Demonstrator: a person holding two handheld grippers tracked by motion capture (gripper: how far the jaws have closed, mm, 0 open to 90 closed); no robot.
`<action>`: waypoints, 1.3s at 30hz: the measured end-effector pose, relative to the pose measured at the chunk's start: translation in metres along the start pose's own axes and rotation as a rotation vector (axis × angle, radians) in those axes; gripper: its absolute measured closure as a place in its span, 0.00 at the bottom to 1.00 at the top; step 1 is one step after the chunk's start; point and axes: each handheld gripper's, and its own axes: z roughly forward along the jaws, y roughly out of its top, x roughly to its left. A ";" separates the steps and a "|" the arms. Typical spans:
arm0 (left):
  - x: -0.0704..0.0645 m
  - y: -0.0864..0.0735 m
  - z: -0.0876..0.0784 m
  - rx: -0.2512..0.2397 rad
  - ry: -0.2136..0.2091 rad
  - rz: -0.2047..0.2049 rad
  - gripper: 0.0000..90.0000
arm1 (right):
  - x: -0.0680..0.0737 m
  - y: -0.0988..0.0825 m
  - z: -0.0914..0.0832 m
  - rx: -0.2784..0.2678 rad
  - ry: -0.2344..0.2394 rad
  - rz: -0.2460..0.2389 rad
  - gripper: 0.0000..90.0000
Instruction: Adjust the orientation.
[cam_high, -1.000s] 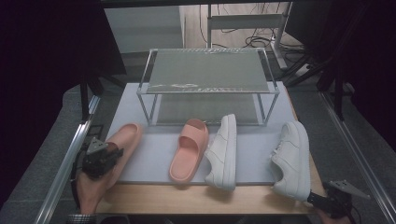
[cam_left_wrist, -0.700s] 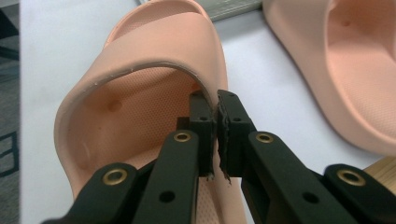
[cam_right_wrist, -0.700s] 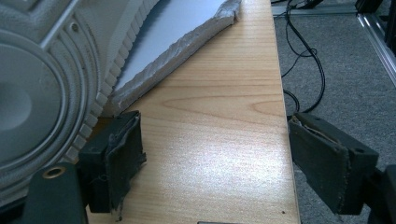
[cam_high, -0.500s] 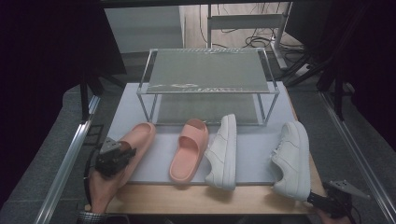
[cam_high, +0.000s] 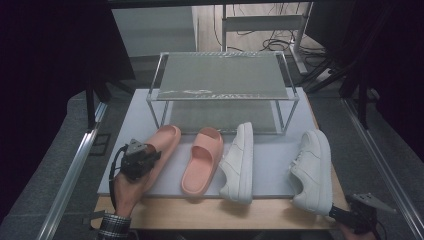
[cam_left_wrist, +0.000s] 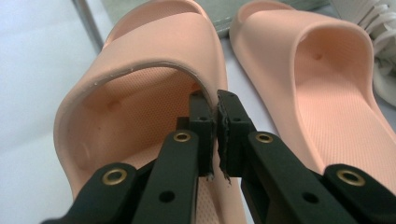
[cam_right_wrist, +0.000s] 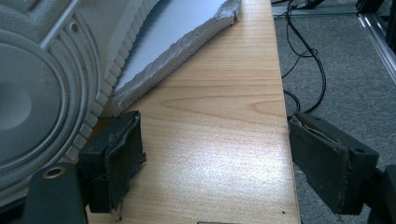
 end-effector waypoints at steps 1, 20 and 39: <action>-0.002 0.004 0.005 0.000 0.002 0.003 0.95 | 0.000 0.000 0.000 0.000 0.000 0.000 0.21; -0.009 0.035 0.054 -0.034 0.052 -0.017 0.95 | -0.001 0.000 0.000 0.000 0.006 0.002 0.21; -0.014 0.057 0.103 -0.022 0.128 -0.043 0.95 | -0.001 -0.001 0.000 -0.001 0.006 0.002 0.21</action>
